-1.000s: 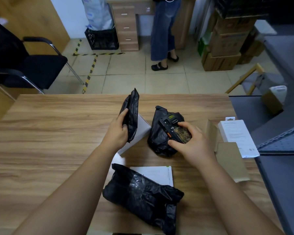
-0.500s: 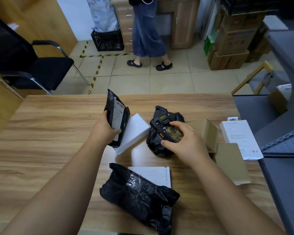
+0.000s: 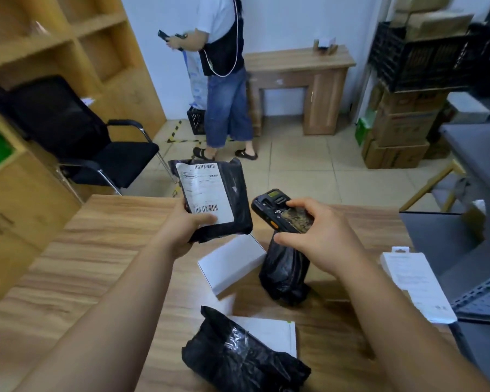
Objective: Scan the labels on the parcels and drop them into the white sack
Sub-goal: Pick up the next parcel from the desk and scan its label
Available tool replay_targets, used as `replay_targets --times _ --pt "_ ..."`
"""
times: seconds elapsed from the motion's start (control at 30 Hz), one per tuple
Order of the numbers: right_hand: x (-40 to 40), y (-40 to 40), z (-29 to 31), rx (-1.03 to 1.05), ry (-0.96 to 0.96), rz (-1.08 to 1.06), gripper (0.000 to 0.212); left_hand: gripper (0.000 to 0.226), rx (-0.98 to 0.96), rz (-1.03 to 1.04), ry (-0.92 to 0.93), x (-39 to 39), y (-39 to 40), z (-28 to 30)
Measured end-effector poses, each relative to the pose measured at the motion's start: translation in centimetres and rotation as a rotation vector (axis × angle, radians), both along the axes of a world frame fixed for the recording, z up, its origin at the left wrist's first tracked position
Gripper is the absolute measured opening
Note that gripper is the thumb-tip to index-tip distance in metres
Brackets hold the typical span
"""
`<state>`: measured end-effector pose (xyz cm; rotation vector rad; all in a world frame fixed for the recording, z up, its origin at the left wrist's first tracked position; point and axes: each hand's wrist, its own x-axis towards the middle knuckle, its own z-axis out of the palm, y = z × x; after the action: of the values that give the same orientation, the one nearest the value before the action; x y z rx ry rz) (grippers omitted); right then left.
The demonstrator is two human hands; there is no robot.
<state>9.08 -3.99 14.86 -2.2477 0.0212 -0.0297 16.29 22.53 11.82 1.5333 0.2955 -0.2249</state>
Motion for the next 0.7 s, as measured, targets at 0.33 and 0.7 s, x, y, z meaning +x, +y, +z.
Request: replay_targets --times 0.33,0.7 --pt "0.8 1.5 4.0 -0.017 0.067 0.016 0.056 0.078 0.194 -0.004 -0.298 0.4 0.6 2.8" --pt "1.0 2.5 5.2 0.035 0.128 0.016 0.057 0.085 0.269 0.009 -0.37 0.2 1.3 2.5"
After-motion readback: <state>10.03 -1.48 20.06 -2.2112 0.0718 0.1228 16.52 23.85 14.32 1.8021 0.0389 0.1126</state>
